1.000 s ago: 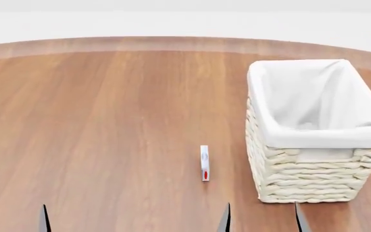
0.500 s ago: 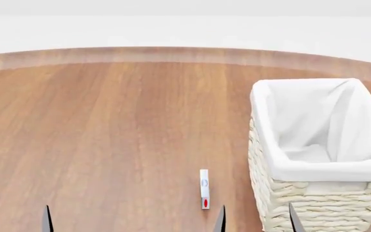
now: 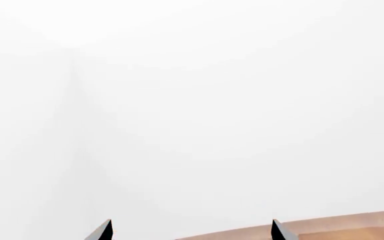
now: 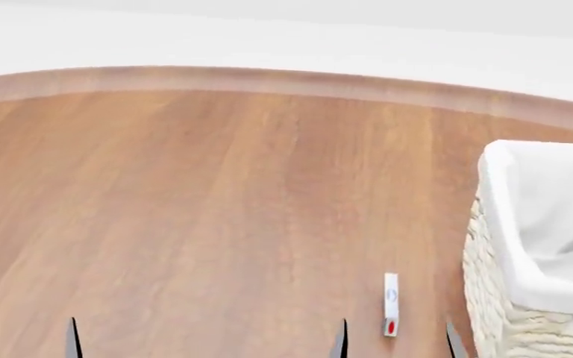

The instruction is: Pick up the ketchup, and put it in the basket.

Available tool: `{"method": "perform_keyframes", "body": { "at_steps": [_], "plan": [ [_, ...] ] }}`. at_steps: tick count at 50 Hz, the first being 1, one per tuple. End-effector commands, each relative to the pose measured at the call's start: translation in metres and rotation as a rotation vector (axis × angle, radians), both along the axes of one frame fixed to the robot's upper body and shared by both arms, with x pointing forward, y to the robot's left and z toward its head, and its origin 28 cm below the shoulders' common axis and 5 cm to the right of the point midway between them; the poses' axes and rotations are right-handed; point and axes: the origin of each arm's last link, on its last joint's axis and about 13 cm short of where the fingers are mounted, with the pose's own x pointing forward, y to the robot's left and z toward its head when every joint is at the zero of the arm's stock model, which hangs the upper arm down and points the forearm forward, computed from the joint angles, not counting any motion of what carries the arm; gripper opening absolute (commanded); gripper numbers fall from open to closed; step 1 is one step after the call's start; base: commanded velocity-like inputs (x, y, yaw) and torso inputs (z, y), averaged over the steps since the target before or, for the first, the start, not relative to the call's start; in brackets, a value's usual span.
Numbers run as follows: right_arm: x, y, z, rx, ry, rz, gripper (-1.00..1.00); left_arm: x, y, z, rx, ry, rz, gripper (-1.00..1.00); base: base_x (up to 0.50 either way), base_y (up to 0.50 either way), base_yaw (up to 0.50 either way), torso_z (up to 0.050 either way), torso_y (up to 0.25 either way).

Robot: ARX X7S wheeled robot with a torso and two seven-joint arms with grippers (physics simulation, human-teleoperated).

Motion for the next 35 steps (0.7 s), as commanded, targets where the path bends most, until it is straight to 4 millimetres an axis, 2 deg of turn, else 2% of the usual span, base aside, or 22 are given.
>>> {"method": "perform_keyframes", "body": {
  "at_steps": [1,6,23,29,35],
  "plan": [
    [0.0,-0.001,0.001,-0.002,-0.008,-0.004,1.0,0.001,0.001,0.0,0.009,0.0,0.006,1.0,0.0,0.0,0.5,0.0,0.0],
    [0.0,-0.001,0.001,0.002,-0.016,-0.001,1.0,0.001,0.001,0.0,0.009,0.003,0.004,1.0,0.0,0.0,0.46,0.0,0.0],
    [0.0,0.0,-0.001,-0.01,-0.01,-0.004,1.0,-0.001,0.003,0.001,-0.009,0.048,-0.015,1.0,0.0,0.0,0.0,0.0,0.0],
    [0.0,0.0,-0.002,-0.011,-0.003,0.001,1.0,-0.007,0.013,0.005,0.002,0.057,0.011,1.0,0.0,0.0,0.0,0.0,0.0],
    [0.0,0.001,-0.003,-0.008,0.001,0.01,1.0,-0.012,0.033,0.013,-0.013,0.019,0.049,1.0,0.0,0.0,0.0,0.0,0.0]
  ]
}}
